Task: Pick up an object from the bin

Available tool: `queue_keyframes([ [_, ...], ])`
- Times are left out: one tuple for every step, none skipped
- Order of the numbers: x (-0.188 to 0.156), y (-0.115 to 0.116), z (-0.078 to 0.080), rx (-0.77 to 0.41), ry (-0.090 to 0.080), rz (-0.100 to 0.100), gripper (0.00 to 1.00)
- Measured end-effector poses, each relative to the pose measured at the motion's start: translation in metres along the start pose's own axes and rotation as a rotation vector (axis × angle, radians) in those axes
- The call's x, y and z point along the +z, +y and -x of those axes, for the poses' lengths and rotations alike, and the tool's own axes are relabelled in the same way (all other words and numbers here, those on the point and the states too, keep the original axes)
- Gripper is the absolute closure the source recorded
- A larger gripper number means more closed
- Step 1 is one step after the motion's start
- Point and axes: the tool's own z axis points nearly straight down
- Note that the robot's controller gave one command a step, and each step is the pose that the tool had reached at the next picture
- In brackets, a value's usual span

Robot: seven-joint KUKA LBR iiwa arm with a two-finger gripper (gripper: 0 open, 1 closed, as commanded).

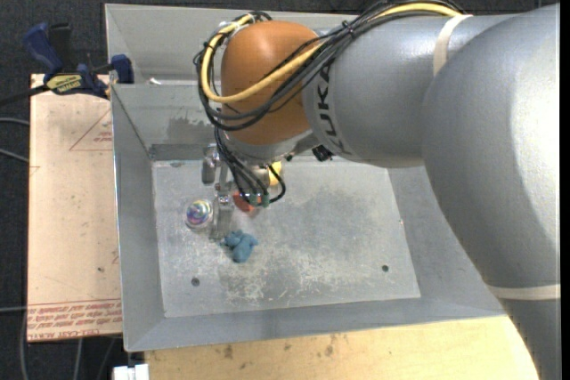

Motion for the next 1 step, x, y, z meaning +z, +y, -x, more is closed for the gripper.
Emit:
queue_keyframes([
  [0.0259,-0.0324,-0.0349,0.079,-0.002,-0.001,0.0],
])
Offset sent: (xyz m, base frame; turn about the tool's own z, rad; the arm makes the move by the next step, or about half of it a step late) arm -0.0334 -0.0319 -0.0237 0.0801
